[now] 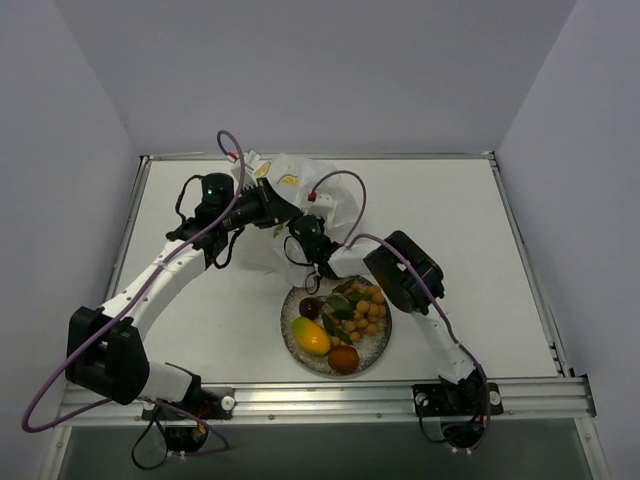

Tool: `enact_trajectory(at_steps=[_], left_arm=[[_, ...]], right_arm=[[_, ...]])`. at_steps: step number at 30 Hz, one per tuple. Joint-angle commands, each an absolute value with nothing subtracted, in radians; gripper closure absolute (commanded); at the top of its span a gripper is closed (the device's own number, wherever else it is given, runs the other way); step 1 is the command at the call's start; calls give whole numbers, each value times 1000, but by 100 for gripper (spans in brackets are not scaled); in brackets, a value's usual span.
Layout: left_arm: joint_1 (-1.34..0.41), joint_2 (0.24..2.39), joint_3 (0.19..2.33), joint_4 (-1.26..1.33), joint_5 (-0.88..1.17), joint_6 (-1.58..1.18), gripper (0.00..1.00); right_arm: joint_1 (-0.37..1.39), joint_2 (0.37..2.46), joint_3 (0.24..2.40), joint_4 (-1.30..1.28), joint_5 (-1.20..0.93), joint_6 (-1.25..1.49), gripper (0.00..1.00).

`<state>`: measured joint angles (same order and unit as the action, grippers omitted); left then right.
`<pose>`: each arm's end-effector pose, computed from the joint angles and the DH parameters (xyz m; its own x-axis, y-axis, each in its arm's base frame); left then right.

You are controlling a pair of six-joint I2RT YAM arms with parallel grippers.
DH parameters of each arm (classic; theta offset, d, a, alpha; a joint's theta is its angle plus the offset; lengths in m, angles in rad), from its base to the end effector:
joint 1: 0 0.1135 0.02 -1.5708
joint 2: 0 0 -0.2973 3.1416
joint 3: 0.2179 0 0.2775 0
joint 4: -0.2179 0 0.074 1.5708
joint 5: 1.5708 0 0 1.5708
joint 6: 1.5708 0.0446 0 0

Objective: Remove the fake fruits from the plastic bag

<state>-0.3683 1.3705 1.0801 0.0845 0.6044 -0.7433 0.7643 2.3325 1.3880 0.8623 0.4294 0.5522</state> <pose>0.3137 -0.1482 0.3621 -0.6921 -0.3298 -0.6421 0.4711 0.4675 -0.7480 0.4075 0.3650 0.1349 -0.2234 0.4465 -0.8664 -0.2496 0.8331 0.4937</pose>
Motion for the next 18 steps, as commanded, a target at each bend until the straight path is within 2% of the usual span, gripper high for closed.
enact_trajectory(at_steps=[1,10,18], left_arm=[[-359,1373,1166,91,620,-727,98],[-322,1463,1253,28,647,-667,98],[-313,1525,1353,-29,646,-626,98]], right_arm=[[758,2147,1264,1018,414,488,80],[759,1843,942,1152,302,428,80],[779,1629,781,1151,267,442,80]])
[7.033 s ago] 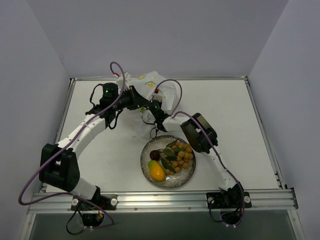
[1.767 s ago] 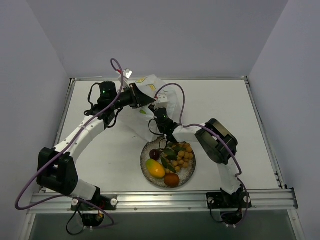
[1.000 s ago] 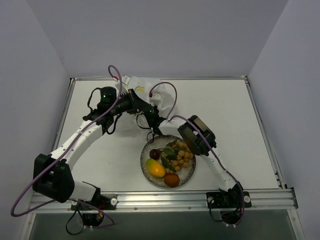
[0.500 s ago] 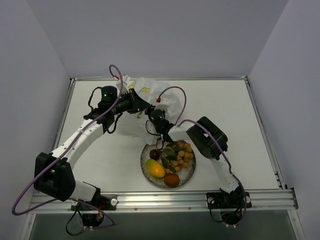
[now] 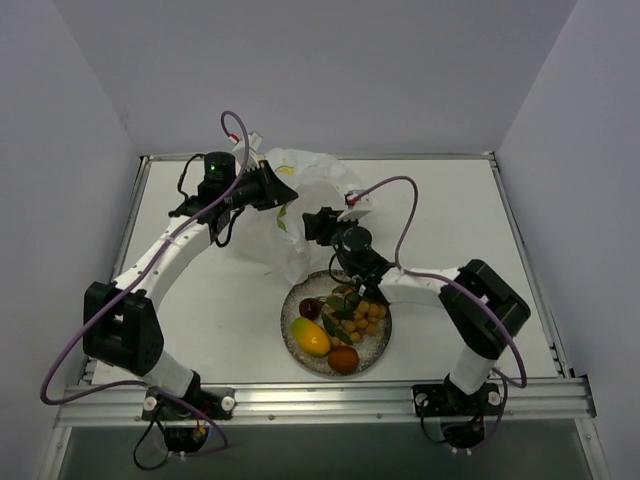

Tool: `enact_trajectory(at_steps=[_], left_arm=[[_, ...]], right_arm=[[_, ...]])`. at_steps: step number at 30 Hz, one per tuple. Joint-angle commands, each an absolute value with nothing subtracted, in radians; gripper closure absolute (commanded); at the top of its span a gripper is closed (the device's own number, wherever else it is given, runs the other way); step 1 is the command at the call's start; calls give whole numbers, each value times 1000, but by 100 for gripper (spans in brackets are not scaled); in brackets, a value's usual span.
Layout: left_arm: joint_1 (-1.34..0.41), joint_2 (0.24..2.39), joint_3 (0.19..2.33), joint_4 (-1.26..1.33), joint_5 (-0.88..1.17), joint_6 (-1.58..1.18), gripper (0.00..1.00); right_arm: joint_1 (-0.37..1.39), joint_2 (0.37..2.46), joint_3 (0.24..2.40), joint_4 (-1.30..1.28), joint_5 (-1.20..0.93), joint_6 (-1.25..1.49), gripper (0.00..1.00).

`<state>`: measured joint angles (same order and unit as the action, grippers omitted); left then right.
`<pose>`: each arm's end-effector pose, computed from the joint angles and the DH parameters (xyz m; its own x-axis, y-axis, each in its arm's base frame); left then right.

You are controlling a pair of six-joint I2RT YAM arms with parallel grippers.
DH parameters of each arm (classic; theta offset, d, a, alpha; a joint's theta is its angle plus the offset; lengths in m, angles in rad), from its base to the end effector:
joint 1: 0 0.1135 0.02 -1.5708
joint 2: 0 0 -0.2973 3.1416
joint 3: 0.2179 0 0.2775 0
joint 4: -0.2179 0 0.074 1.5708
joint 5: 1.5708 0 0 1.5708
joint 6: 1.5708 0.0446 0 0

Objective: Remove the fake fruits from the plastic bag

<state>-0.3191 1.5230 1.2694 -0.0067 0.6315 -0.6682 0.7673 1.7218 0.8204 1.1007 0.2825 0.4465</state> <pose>0.3615 -0.1472 0.3722 -0.6843 -0.3006 -0.6644 0.4725 0.5111 -0.7180 0.2925 0.2648 0.2553 -0.0744 0.5044 -0.8603 -0.4855 0.7352 0.4730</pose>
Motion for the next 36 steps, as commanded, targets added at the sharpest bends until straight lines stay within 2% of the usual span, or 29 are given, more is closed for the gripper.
enact_trajectory(at_steps=[1,6,9,17,25,30,32,35,36], left_arm=[[-313,1532,1376,-28,644,-623,98],[-313,1612,1440,-17,658,-629,98],[-313,1643,1457,31,683,-646,98],[-319,1646,1471,22,680,-621,98],[-336,1629,1422,34,681,-607,98],[-339,1615,1401,31,673,-595,98],[-344,1615,1402,9,658,-581,98],[-353,1621,1410,2,652,-560,98],[-353,1623,1411,2,653,-557,98]], right_arm=[[782,1580,767,1135,264,443,80],[845,1410,666,1045,325,431,80],[931,1272,602,927,391,396,80],[1167,1072,459,674,505,409,78],[1314,1012,403,477,603,468,77],[1367,1087,434,430,676,479,75],[1390,1118,445,433,699,480,73],[1396,1175,451,448,730,489,63],[1396,1193,454,449,735,489,54]])
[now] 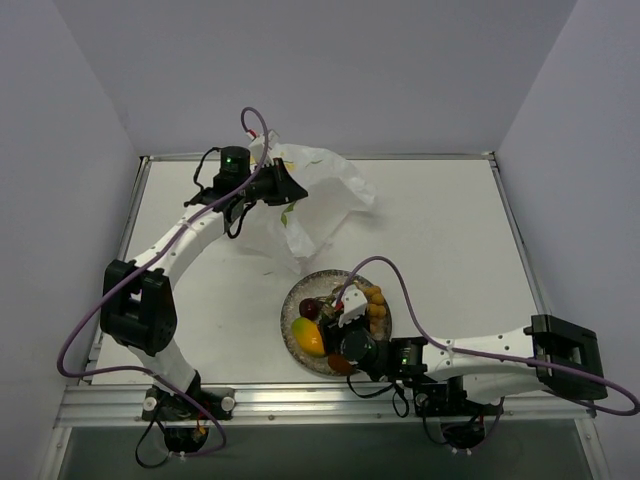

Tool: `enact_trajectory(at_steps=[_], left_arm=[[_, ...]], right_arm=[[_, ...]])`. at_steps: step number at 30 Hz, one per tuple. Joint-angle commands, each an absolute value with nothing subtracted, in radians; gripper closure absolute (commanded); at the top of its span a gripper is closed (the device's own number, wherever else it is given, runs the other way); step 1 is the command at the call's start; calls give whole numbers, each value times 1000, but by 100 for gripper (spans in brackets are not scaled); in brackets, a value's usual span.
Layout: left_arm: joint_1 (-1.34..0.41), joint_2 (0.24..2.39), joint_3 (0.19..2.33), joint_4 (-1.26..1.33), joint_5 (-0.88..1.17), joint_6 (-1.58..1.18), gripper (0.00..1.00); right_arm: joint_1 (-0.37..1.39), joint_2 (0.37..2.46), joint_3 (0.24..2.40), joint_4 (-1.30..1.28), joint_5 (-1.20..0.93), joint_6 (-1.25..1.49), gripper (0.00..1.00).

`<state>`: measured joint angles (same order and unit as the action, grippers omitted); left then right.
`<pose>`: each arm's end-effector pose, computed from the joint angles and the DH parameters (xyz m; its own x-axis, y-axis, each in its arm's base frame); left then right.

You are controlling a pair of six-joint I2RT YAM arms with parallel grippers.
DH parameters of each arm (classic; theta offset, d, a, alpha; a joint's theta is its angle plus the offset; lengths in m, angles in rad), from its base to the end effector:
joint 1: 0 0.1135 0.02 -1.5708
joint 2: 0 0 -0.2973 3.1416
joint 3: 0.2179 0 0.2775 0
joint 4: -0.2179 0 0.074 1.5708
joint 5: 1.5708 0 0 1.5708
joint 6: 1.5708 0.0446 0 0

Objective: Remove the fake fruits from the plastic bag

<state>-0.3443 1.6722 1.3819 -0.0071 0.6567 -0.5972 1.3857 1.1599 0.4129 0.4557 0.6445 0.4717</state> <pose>0.3969 -0.1712 0.3572 -0.6874 -0.2266 -0.6900 0.5203 0.5092 -0.6856 0.0716 0.2367 0.2145 -0.3560 0.0724 -0.9317 -0.5816 0.7632 0.2816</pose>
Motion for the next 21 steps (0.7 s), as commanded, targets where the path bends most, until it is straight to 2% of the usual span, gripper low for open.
enact_trajectory(at_steps=[1,2,3,6,9,21], left_arm=[[-354,1623,1413,2,653,-557,98],[-354,1626,1413,2,655,-555,98],[-354,1628,1414,2,655,-552,98],[-354,1634,1420,2,658,-552,98],[-354,1641,1422,2,658,-552,98],[-380,1652,1425,2,623,-563,94]], right_arm=[[1397,1196,460,449,742,489,48],[1402,1198,463,449,744,485,42],[1404,1190,468,445,745,480,32],[1408,1155,485,430,752,465,16],[1408,1103,495,414,752,459,10],[1422,852,540,339,753,391,8]])
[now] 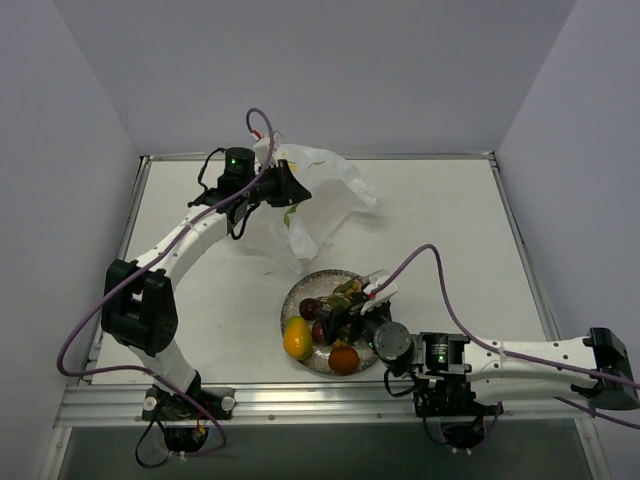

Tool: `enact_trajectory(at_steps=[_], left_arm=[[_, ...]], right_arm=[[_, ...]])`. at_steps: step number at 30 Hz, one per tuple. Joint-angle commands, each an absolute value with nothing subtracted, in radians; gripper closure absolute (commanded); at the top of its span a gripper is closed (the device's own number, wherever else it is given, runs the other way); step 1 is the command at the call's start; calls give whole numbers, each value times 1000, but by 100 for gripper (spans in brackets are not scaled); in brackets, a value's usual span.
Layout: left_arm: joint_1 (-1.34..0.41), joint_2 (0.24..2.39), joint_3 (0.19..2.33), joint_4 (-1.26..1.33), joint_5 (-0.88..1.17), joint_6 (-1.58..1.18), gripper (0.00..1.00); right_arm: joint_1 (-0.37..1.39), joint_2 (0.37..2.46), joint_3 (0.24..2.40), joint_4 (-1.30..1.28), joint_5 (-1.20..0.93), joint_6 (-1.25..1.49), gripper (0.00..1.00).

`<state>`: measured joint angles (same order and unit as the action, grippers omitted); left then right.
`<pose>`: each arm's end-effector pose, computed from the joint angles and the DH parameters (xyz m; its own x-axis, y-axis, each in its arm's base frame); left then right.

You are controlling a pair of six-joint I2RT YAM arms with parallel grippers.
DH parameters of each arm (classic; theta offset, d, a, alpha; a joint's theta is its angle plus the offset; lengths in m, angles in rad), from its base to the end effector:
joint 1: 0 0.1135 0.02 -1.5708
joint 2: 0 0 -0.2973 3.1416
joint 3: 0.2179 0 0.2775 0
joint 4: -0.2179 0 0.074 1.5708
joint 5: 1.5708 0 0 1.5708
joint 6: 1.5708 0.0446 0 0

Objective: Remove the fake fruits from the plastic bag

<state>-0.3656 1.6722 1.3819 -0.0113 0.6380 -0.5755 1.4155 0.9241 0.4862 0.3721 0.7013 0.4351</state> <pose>0.3937 -0.1792 0.3566 -0.6781 -0.2085 -0.7048 0.5355 0.5166 -0.6681 0.0624 0.2124 0.2831 -0.2854 0.2590 -0.9227 -0.5899 0.7113 0.3821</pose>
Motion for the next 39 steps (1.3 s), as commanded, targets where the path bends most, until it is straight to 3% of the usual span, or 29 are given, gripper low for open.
enact_trajectory(at_steps=[1,5,8,12,14,16,17,18,19,20,21,25,27,28,36,39], left_arm=[[-387,1655,1430,2,618,-563,94],[-408,1666,1453,-35,594,-557,92],[-417,1669,1479,-63,578,-546,90],[-437,1644,1523,-120,537,-505,89],[-452,1623,1554,-153,519,-491,87],[-466,1608,1586,-202,505,-457,74],[-471,1605,1597,-222,482,-431,65],[-474,1603,1609,-244,471,-423,38],[-476,1594,1627,-277,459,-416,23],[-472,1588,1634,-290,431,-410,10],[-472,1579,1638,-302,414,-396,6],[-472,1505,1670,-354,330,-362,6],[-474,1447,1683,-362,307,-341,6],[-472,1404,1687,-373,289,-331,6],[-476,1169,1641,-489,126,-273,6],[-477,1050,1531,-498,127,-281,6]], right_arm=[[1424,833,549,334,764,374,8],[1424,750,557,311,805,345,14],[1425,689,563,267,839,341,26],[1425,579,569,227,865,331,86],[1425,539,575,198,870,328,90],[1425,479,589,175,877,331,88],[1425,445,595,152,882,333,82],[1425,430,600,141,893,337,78],[1425,414,601,132,893,339,74],[1425,387,601,112,894,342,68],[1425,374,600,104,890,348,56],[1425,327,600,63,879,373,31],[1425,305,604,38,899,391,6],[1425,296,615,28,929,400,0],[1424,184,663,5,1011,388,0],[1424,123,673,-28,1025,397,0]])
